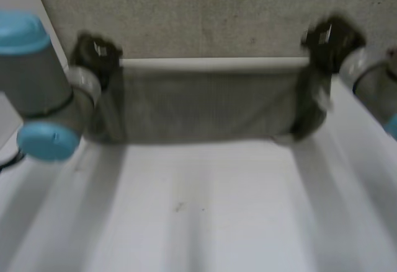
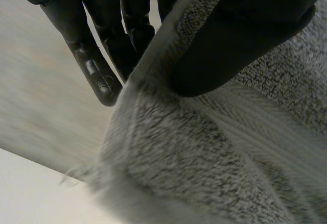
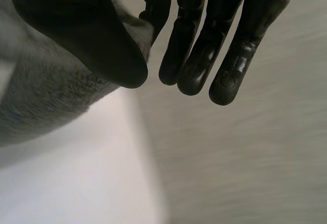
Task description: Fold the towel.
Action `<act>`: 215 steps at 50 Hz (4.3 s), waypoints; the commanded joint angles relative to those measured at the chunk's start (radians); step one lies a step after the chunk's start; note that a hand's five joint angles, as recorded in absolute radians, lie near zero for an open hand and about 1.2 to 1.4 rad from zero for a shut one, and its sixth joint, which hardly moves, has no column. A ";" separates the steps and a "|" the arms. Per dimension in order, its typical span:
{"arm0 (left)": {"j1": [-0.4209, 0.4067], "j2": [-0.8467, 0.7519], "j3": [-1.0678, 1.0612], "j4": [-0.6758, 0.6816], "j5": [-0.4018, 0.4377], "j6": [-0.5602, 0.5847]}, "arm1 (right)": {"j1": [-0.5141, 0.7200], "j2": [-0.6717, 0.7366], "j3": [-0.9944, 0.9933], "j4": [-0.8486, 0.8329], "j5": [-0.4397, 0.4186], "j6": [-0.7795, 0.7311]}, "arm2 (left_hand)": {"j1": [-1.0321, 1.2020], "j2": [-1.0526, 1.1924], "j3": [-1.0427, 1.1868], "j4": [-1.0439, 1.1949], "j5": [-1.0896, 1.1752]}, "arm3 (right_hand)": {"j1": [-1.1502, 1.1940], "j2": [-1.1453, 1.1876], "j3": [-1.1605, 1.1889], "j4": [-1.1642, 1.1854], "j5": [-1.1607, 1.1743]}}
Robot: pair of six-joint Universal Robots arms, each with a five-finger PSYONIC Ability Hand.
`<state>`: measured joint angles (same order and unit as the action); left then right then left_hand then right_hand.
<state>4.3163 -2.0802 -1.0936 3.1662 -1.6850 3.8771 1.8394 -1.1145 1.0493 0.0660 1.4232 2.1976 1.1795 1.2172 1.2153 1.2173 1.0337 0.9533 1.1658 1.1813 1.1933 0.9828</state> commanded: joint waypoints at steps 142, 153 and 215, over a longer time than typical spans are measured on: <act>0.134 0.382 -0.591 0.131 0.179 -0.288 | -0.146 -0.195 0.637 -0.172 -0.191 0.670 | 0.217 0.179 0.181 0.179 0.188 | 0.443 0.230 0.215 0.203 0.239; 0.134 0.615 -0.438 -0.286 0.183 -0.197 | -0.193 -0.530 0.367 0.258 -0.205 0.248 | 0.217 0.179 0.181 0.179 0.188 | 0.443 0.230 0.215 0.203 0.239; 0.079 -0.024 -0.294 0.225 0.056 -0.246 | -0.008 0.056 0.360 -0.238 -0.145 0.047 | 0.217 0.179 0.181 0.179 0.188 | 0.443 0.230 0.215 0.203 0.239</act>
<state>4.3859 -2.0425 -1.1503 3.3138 -1.6686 3.6214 1.8342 -1.1752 1.2350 -0.1759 1.3333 2.2375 1.2025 1.2178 1.2152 1.2179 1.0445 0.9417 1.1803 1.1882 1.1934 1.0312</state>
